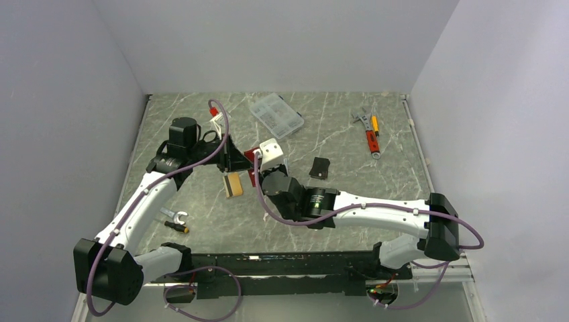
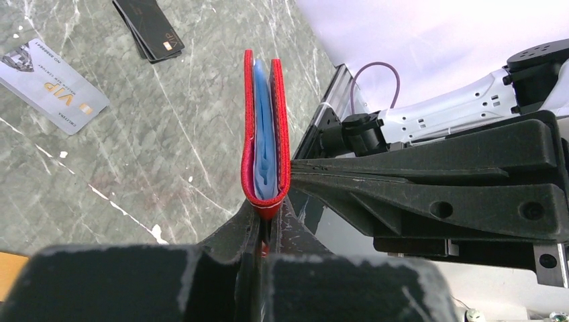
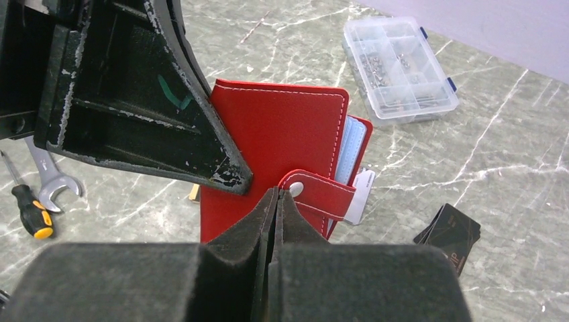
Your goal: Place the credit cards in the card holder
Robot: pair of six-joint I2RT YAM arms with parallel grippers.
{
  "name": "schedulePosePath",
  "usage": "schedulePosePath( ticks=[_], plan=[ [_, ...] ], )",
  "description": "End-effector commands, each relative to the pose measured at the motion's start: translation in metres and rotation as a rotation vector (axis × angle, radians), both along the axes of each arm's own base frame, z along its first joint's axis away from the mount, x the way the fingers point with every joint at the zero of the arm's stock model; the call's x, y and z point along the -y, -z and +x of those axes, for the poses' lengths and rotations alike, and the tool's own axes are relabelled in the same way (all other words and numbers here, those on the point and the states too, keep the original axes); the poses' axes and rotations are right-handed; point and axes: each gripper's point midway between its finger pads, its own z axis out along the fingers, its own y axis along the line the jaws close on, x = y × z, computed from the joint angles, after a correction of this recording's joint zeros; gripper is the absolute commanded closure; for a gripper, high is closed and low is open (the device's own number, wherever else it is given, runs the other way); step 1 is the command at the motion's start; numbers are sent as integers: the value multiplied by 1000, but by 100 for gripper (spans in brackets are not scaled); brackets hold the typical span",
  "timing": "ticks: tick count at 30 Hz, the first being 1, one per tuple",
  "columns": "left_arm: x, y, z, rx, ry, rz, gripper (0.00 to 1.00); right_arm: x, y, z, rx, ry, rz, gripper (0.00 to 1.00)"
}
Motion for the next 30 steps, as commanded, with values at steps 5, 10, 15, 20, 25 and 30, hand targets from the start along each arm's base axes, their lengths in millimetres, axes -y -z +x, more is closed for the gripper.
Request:
schedulePosePath(
  ticks=[5,10,15,20,25,30],
  plan=[
    [0,-20,-8,57,27,-32,100,47,-6,22,19,184,29,100],
    [0,-19,-6,57,22,-30,100,62,0,22,8,224,32,100],
    [0,-18,-5,54,19,-27,100,65,2,20,0,214,41,100],
    [-2,-15,-3,54,2,-15,100,55,-16,8,28,94,69,64],
    [-3,-14,-1,57,-9,-3,100,36,-30,-2,18,25,133,51],
    [-4,-13,0,58,-11,-2,100,14,-35,-3,0,-9,169,44]
  ],
)
